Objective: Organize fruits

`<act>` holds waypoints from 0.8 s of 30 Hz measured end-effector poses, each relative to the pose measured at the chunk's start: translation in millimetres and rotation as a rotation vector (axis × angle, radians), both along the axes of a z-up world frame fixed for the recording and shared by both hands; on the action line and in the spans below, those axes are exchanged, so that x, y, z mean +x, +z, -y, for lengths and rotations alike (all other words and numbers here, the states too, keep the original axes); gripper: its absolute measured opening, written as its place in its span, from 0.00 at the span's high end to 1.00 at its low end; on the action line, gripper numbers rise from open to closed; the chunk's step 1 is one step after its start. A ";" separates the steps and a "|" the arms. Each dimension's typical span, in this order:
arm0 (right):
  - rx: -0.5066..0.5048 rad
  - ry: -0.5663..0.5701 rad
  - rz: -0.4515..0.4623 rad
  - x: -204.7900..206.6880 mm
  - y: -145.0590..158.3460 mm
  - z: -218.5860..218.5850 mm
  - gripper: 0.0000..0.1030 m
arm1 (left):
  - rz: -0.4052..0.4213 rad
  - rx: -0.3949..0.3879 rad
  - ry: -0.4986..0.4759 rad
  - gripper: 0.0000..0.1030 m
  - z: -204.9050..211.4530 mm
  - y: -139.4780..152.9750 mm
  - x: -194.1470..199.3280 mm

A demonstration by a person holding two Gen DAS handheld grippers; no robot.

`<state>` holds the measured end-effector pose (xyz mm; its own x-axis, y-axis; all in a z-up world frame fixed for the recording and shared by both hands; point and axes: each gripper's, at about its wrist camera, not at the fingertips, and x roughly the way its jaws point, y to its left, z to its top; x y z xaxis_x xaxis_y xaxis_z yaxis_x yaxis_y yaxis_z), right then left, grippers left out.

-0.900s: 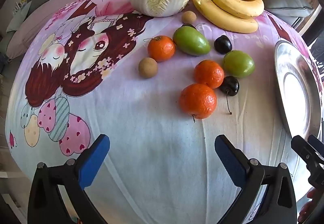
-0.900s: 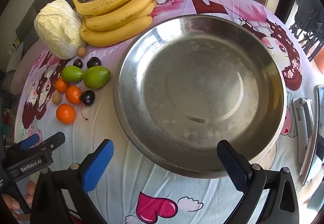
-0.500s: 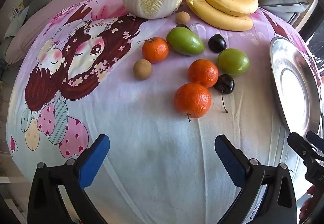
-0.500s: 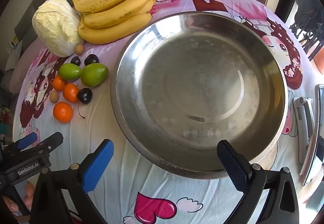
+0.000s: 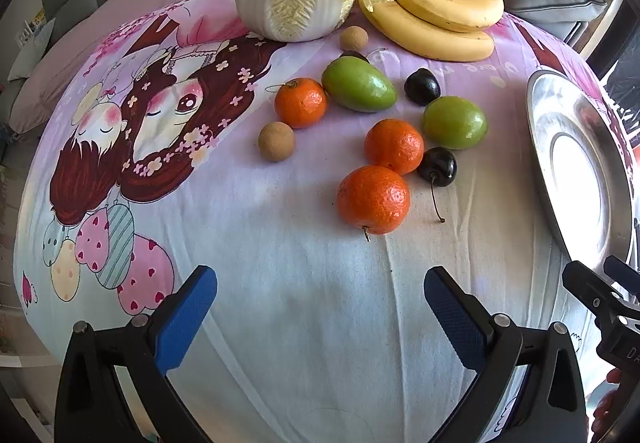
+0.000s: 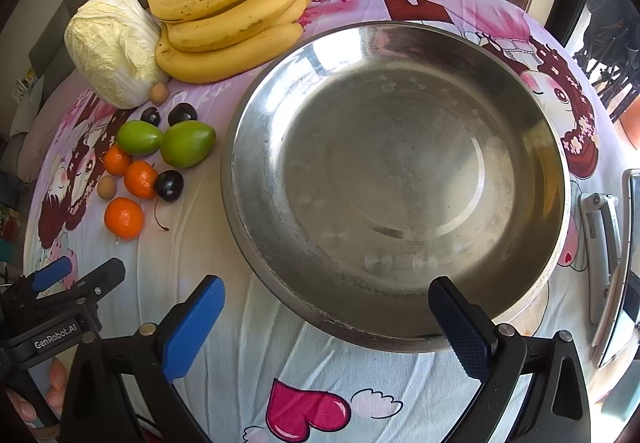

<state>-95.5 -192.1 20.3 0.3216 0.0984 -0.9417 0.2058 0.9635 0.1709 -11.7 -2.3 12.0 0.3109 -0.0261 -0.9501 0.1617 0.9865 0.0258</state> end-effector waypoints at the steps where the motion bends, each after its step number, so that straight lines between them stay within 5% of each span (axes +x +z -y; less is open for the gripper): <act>1: 0.001 -0.001 -0.001 0.0 0.0 0.1 0.00 | 0.001 0.000 -0.002 0.00 0.1 0.3 -0.3; 24: -0.002 0.004 -0.009 1.9 -1.1 -1.0 0.00 | 0.007 0.009 -0.020 0.00 1.0 -1.6 -1.2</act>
